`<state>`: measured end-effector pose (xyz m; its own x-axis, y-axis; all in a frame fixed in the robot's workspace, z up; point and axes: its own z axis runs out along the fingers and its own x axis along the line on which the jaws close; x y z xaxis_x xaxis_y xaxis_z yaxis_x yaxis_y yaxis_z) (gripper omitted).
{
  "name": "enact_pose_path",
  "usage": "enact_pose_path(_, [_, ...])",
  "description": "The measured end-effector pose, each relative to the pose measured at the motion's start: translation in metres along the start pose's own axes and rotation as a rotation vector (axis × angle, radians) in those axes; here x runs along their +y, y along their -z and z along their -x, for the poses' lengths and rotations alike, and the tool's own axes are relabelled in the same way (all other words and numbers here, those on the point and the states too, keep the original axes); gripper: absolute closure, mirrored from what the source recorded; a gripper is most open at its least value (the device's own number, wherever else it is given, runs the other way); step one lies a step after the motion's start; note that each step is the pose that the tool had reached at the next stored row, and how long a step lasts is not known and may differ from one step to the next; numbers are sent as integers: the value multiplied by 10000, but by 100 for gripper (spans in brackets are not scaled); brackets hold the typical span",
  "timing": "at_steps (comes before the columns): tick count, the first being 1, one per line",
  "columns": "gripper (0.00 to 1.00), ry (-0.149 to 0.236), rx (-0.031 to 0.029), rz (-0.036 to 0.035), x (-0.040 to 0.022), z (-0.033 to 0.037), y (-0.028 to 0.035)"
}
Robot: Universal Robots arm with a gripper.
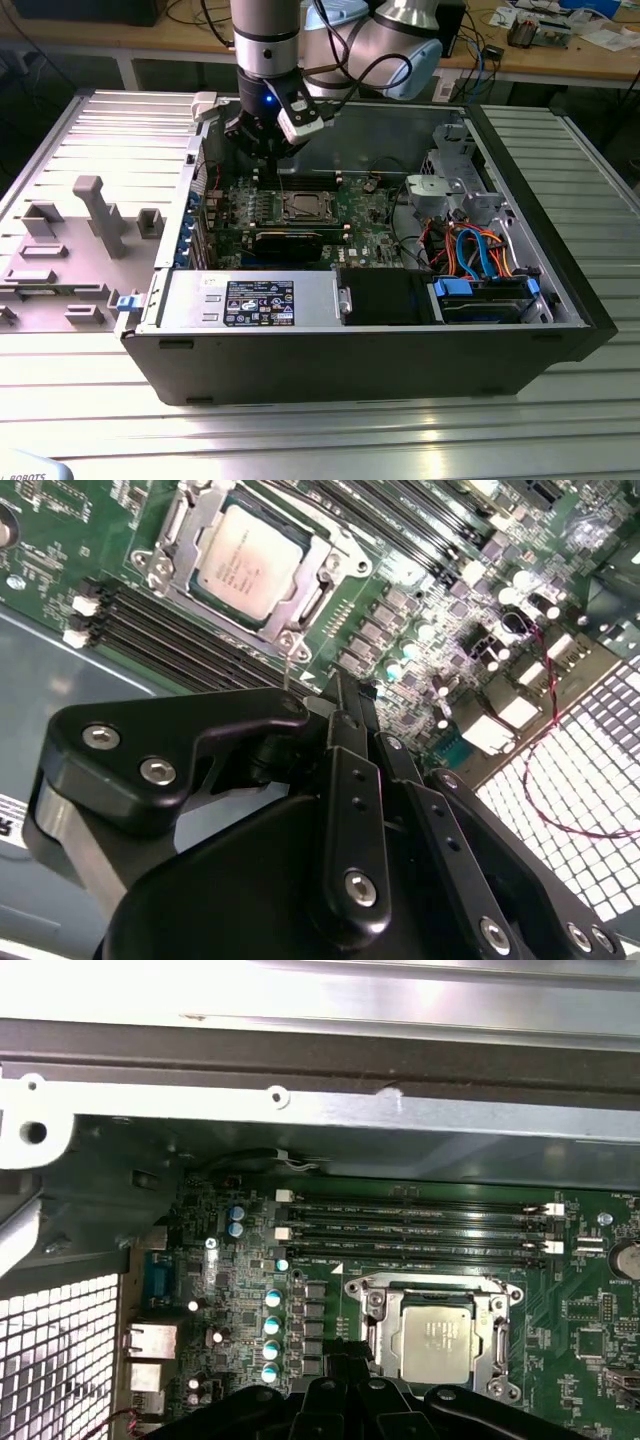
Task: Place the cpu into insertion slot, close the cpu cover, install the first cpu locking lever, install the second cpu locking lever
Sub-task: 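Install the first cpu locking lever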
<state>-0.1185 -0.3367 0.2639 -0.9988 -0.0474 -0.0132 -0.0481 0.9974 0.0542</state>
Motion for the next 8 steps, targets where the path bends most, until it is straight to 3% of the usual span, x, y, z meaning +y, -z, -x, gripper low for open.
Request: enact_pose_path(8, [89,-1,0,0,38,-15,-9])
